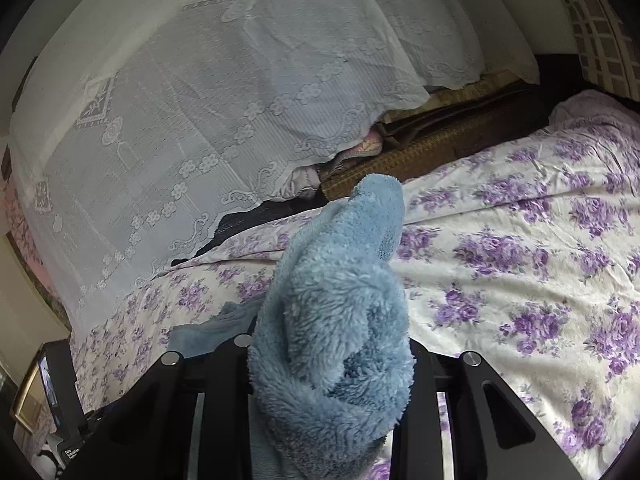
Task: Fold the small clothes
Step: 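Lift the folded jacket with the right tool and fold it over, then lay the folded fleece down and open the right tool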
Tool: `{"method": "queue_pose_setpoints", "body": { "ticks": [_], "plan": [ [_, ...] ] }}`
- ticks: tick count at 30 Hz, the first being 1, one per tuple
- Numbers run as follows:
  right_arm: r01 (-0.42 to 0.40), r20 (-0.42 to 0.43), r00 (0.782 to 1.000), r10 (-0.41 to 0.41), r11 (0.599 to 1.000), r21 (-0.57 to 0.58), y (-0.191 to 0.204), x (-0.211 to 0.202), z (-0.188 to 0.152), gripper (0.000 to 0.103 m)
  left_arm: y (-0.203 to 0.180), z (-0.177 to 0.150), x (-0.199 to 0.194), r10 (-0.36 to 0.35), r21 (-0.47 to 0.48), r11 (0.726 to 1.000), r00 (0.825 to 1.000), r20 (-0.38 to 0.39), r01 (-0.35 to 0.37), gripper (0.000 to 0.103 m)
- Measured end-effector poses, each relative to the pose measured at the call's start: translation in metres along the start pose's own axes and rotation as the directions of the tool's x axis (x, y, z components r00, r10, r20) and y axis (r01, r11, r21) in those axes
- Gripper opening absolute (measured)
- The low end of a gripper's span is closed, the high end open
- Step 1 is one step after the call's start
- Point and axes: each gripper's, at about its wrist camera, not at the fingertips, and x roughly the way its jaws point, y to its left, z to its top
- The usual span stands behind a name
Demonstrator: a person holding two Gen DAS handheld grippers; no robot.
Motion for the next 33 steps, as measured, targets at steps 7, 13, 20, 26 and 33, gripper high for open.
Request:
{"method": "queue_pose_setpoints", "body": {
  "ticks": [7,13,20,26,33],
  "plan": [
    [-0.023,0.001,1.0,0.024,0.996,-0.091,0.04,-0.006,-0.005,0.03,-0.005,0.027,0.003,-0.076,-0.019,0.997,0.997,-0.002,0.076,0.099],
    [-0.044,-0.003,0.999,0.044,0.987,-0.154,0.07,-0.003,-0.008,0.03,-0.025,0.058,0.021,-0.061,0.044,0.997,0.998,0.001,0.061,0.099],
    [-0.061,-0.018,0.998,0.059,0.958,-0.279,0.112,0.004,-0.03,0.03,-0.041,0.061,0.048,-0.084,0.112,0.99,0.996,-0.037,0.088,0.099],
    [-0.084,-0.033,0.996,0.078,0.932,-0.352,0.149,0.008,-0.044,0.03,-0.008,0.072,0.044,-0.135,0.01,0.991,0.991,0.004,0.135,0.099],
    [-0.112,-0.069,0.993,0.091,0.897,-0.428,0.183,0.023,-0.063,0.03,0.04,0.08,0.048,-0.123,-0.09,0.988,0.992,0.016,0.124,0.099]
  ]
}}
